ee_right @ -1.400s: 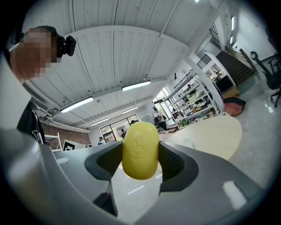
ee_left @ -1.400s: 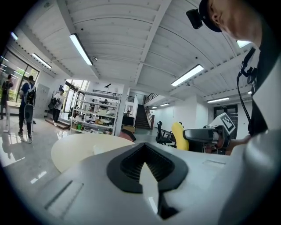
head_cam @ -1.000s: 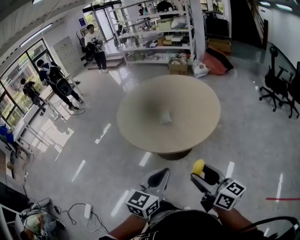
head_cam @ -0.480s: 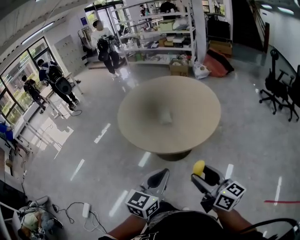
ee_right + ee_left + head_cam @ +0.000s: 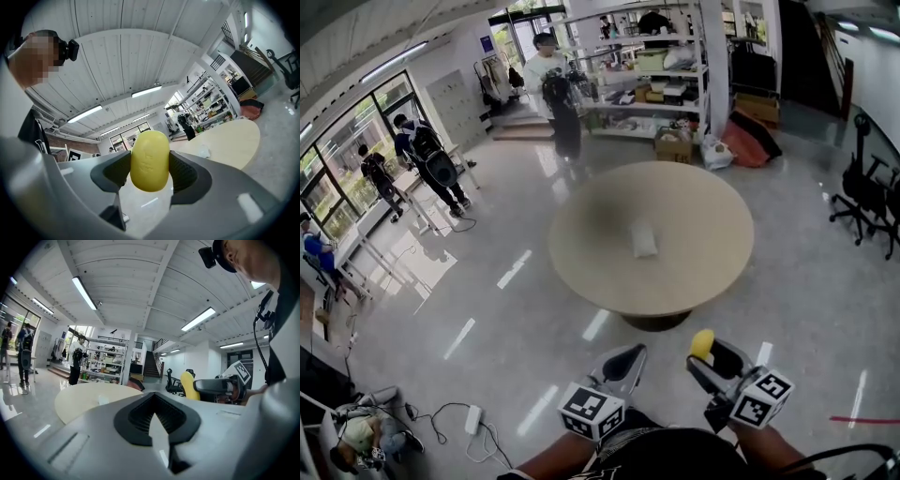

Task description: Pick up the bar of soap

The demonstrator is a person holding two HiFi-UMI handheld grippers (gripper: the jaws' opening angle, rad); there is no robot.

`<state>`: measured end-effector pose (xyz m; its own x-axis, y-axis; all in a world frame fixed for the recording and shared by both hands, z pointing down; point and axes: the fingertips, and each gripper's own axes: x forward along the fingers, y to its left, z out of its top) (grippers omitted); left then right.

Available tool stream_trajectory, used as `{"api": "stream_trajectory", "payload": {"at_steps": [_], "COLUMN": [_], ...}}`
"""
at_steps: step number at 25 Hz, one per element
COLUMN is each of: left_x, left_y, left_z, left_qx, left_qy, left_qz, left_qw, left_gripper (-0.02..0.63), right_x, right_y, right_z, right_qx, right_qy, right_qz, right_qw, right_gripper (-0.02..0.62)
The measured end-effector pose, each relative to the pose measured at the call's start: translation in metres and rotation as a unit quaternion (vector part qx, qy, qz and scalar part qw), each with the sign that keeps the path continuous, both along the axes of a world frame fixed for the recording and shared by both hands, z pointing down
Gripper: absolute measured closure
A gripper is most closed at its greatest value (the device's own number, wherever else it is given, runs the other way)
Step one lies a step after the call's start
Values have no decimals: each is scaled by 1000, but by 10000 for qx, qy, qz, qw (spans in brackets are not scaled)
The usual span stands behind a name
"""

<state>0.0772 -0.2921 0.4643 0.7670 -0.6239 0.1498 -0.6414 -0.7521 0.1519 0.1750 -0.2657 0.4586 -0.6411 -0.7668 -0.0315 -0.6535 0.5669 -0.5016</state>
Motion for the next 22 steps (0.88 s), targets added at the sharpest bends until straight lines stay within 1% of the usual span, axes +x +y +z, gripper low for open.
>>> {"api": "stream_trajectory", "payload": {"at_steps": [4,14,22], "left_x": [6,1,12], "left_y": [-2,-2,-3], "left_z": [-2,1,-5], "left_qx": [30,58,15], "left_qy": [-9,5,-8], "left_qz": [38,43,29], "left_qw": [10000,10000,10000], "left_gripper": [599,598,598], "right_x": [5,0,12], "right_y": [-5,-5,-6], "right_z": [-1,4,0], "right_qx": [4,-21,-64], "right_qy": [-29,-47,-34], "right_qz": [21,43,61], "right_qw": [10000,10000,10000], "right_gripper": [336,336,336]}}
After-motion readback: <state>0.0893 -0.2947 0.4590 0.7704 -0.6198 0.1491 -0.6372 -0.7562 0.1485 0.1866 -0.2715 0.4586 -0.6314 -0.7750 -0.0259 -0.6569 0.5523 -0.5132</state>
